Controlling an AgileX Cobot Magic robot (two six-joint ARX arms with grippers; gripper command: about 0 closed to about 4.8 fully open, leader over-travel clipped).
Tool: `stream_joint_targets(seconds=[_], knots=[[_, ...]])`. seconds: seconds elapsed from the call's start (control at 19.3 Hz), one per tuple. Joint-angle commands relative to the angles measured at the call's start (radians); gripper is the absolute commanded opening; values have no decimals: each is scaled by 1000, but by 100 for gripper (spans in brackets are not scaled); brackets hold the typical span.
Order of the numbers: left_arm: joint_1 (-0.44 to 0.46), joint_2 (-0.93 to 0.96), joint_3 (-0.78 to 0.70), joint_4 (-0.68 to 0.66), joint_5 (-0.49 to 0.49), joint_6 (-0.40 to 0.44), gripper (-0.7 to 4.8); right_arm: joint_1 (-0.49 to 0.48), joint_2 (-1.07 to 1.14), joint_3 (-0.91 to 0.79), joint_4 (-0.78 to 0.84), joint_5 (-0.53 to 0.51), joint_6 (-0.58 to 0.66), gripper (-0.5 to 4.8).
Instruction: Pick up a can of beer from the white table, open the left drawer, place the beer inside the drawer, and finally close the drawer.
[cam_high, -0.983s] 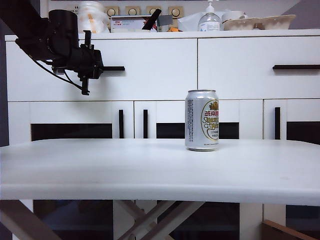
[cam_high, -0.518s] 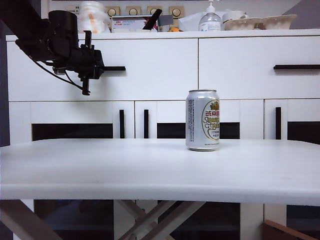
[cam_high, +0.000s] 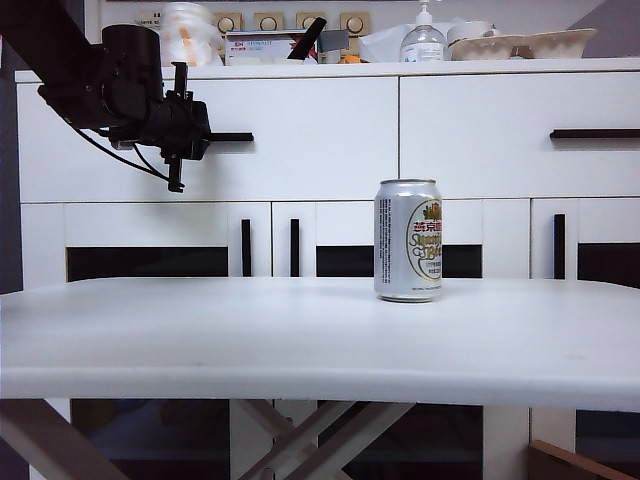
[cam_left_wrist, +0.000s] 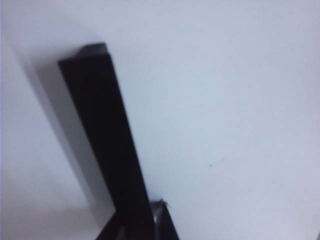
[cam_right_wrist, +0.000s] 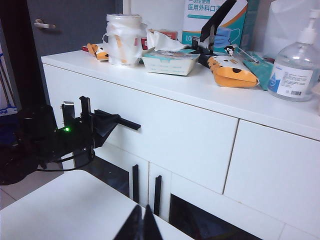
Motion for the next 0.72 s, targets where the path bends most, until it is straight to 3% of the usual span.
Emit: stream_joint_targets(seconds=[0.05, 0.36, 0.72], knots=[[-11, -10, -23, 64, 58, 52, -5, 0, -2, 5, 18, 1, -3, -5], [-12, -49, -222, 280, 27, 26, -5, 0, -2, 5, 17, 1, -4, -5], [-26, -150, -277, 246, 45, 83, -5, 0, -2, 5, 17, -3, -7, -6]])
